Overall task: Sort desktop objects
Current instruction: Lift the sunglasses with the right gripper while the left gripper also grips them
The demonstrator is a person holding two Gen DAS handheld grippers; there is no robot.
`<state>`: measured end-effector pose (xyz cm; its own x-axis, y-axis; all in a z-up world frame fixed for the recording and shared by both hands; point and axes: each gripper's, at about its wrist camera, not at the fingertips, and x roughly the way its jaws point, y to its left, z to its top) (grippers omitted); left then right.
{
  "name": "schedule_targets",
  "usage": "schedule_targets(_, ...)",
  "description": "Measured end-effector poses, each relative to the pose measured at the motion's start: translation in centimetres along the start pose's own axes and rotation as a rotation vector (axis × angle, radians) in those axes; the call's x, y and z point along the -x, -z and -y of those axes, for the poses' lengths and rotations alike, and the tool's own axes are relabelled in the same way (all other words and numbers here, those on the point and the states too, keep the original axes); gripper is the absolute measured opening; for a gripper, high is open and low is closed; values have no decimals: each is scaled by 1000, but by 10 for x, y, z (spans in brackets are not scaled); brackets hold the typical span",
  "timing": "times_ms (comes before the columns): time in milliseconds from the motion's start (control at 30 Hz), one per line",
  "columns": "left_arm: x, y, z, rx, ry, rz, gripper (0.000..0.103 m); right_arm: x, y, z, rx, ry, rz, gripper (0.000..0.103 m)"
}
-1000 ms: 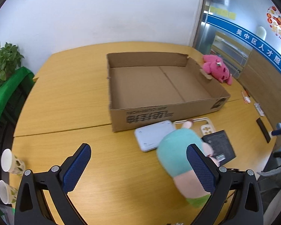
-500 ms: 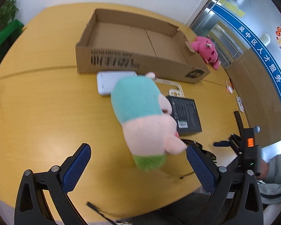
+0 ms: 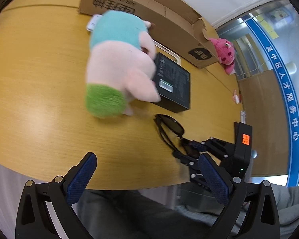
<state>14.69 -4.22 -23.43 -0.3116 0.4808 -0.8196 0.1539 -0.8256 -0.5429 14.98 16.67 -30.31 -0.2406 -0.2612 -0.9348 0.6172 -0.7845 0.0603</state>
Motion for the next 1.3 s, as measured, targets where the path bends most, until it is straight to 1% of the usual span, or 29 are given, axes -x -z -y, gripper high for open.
schedule_targets(100,-27,-9,17,25,96,-17,103,5,6,6,-27,8,12,32)
schedule_targets(267,-84,-29,42,37,169,-100,103,11,25,9,-66,56,41,32)
schedule_targets(467,-125,-32,70,9,184,-202,102,15,39,13,-134,126,62,32)
schedule_targets(533,-133,-31,80,-8,175,-217,102,17,41,16,-156,141,65,32)
schedule_targets(600,-141,-30,87,-25,148,-231,101,17,43,15,-174,155,67,32)
schedule_targets(633,-145,-30,90,-37,124,-239,97,18,43,15,-186,162,68,32)
schedule_targets(667,-150,-29,91,-48,89,-248,88,18,43,16,-197,168,69,32)
schedule_targets(700,-154,-29,93,-53,66,-260,83,19,44,17,-203,171,69,32)
schedule_targets(733,-152,-31,97,-65,65,-241,77,20,44,17,-211,174,68,32)
schedule_targets(800,-156,-32,99,-68,36,-243,61,22,43,18,-221,178,68,32)
schedule_targets(833,-159,-32,99,-68,27,-253,44,22,43,18,-225,177,69,32)
schedule_targets(867,-162,-31,98,-61,27,-263,39,23,43,19,-228,178,70,32)
schedule_targets(933,-165,-31,100,-68,24,-270,38,24,42,19,-233,182,70,32)
schedule_targets(967,-165,-32,102,-80,17,-271,35,25,42,20,-237,182,70,32)
schedule_targets(1067,-165,-30,106,-92,-1,-267,32,27,39,22,-249,182,66,32)
schedule_targets(1100,-166,-30,106,-90,-5,-268,30,28,38,23,-253,181,62,33)
schedule_targets(1133,-167,-31,106,-83,-6,-271,27,28,37,24,-256,182,58,37)
schedule_targets(1167,-168,-32,107,-72,-5,-270,27,29,36,24,-259,184,52,37)
schedule_targets(1200,-169,-32,108,-73,-11,-269,26,29,35,24,-263,185,47,40)
schedule_targets(1233,-168,-34,108,-79,-19,-269,26,29,33,25,-274,180,35,51)
schedule_targets(1267,-169,-34,110,-89,-30,-269,26,29,31,25,-287,168,22,58)
schedule_targets(1300,-170,-35,112,-94,-36,-271,26,29,31,26,-304,153,16,71)
